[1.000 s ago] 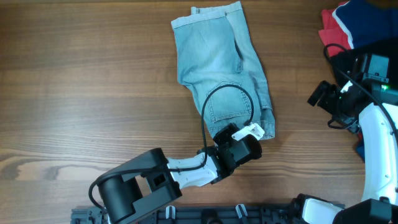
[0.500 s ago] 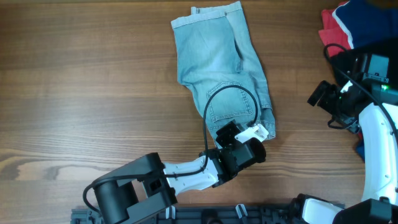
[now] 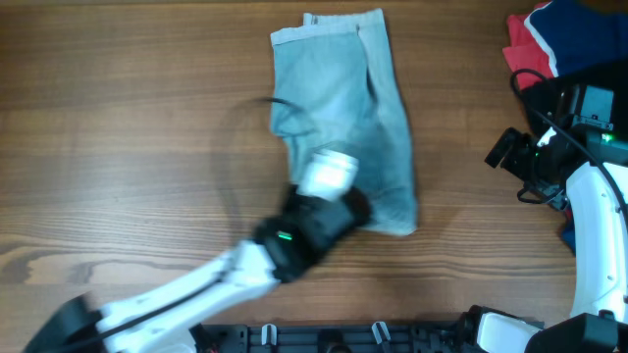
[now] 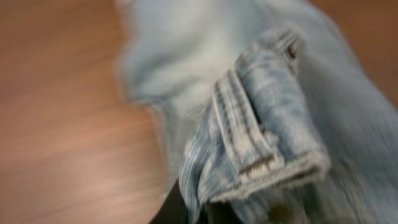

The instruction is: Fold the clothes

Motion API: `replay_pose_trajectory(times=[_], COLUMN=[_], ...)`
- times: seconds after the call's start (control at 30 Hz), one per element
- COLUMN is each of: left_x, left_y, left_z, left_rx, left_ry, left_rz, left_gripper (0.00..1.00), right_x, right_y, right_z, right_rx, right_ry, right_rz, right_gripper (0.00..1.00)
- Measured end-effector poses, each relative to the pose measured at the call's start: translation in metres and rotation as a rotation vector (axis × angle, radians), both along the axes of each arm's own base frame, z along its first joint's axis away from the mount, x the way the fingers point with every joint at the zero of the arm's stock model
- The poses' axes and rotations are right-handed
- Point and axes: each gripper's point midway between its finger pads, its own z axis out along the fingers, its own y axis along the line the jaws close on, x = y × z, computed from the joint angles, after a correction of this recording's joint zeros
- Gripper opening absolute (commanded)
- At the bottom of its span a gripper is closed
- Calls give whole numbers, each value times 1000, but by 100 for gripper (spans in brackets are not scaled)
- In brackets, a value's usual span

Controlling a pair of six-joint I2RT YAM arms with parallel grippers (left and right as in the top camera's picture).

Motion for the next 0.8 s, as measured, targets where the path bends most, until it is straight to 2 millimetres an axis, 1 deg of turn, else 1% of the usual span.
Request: replay_pose_trajectory(times=[0.07, 0.13, 0.17, 0.2, 0.27, 0.33, 0.4, 0.43, 0.47, 0.5, 0.53, 0.57, 0.6, 0.67, 0.73, 0.8], left_x=[2, 3, 4, 4, 5, 6, 7, 6, 4, 1, -1, -5, -7, -10, -10, -8], left_y=[69, 113, 129, 157, 177, 201, 235, 244, 260, 273, 284, 297, 307, 320, 323, 319], left_z=[1, -6, -11, -18, -23, -25, -26, -25, -26, -26, -26, -27, -27, -29, -32, -34], left_rx=[-61, -112, -141, -198, -252, -292, -341, -348, -366, -373, -393, -414, -431, -479, -526, -556], left_ry=[57, 95, 119, 152, 176, 177, 159, 152, 143, 135, 128, 122, 116, 120, 141, 177], left_rz=[278, 482, 563, 701, 797, 896, 1030, 1062, 1123, 1167, 1210, 1262, 1298, 1341, 1338, 1299], left_gripper=[4, 4, 4, 4, 4, 4, 4, 13, 40, 61, 75, 84, 92, 98, 100, 100], right_x=[0, -1, -1, -3, -4, -4, -4, -4, -3, 0, 5, 11, 14, 18, 19, 20], right_y=[0, 0, 1, 1, 1, 1, 1, 2, 5, 8, 14, 22, 29, 38, 43, 45], right_z=[0, 0, 0, -1, -1, -1, -1, -1, -1, 0, 1, 3, 5, 7, 9, 10], right_rx=[1, 1, 1, 1, -2, -3, -6, -5, 7, 24, 49, 82, 115, 151, 172, 183], right_ry=[1, 4, 7, 14, 19, 21, 21, 20, 14, -1, -24, -55, -79, -107, -121, -129], right_rz=[0, 4, 7, 15, 29, 37, 48, 61, 80, 107, 142, 192, 232, 275, 301, 314], right_gripper=[100, 100, 100, 100, 100, 100, 100, 100, 100, 100, 100, 100, 100, 100, 100, 100])
